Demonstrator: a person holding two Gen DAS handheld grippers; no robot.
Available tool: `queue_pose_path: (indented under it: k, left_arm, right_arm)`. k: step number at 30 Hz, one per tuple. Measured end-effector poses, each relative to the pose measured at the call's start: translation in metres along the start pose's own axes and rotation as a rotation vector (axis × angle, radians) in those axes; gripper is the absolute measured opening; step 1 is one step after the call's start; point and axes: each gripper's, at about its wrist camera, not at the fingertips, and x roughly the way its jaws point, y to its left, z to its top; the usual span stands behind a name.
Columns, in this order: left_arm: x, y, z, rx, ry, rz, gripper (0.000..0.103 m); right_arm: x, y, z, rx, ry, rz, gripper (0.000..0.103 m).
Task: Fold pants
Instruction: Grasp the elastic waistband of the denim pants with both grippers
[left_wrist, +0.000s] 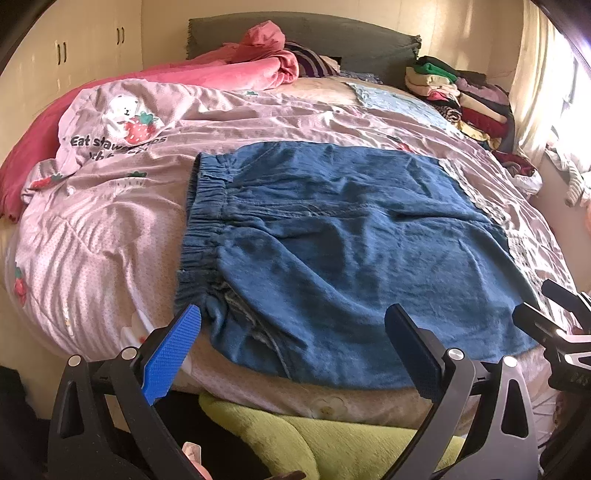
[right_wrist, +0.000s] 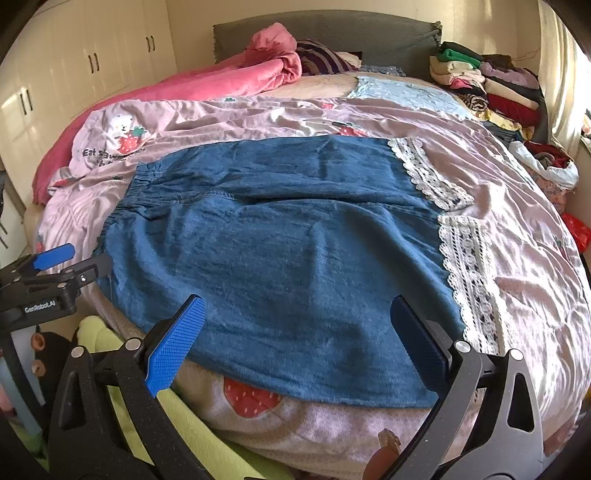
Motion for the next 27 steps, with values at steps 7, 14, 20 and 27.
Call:
queue_pose_path:
  k: [7,14,20,27]
  left_arm:
    - [0.019,0.021,0.022,-0.038,0.012,0.018,0.099]
    - [0.04,0.044,0.053,-0.085,0.027,0.038,0.099]
    - [0.06,0.069,0.088,-0.125,0.033,0.06,0.099]
    - [0.094,0.096,0.122,-0.135,0.076,0.099,0.099]
  right_arm:
    - [0.017,0.008,0.029,-0.022,-0.017,0.038,0.095]
    - [0.042,0.018,0.075,-0.064,-0.039,0.112,0.095]
    - [0.07,0.026,0.115,-0.122,-0.046,0.147,0.095]
    - [0.116,0.037,0.156,-0.219,-0.011,0.166,0.095]
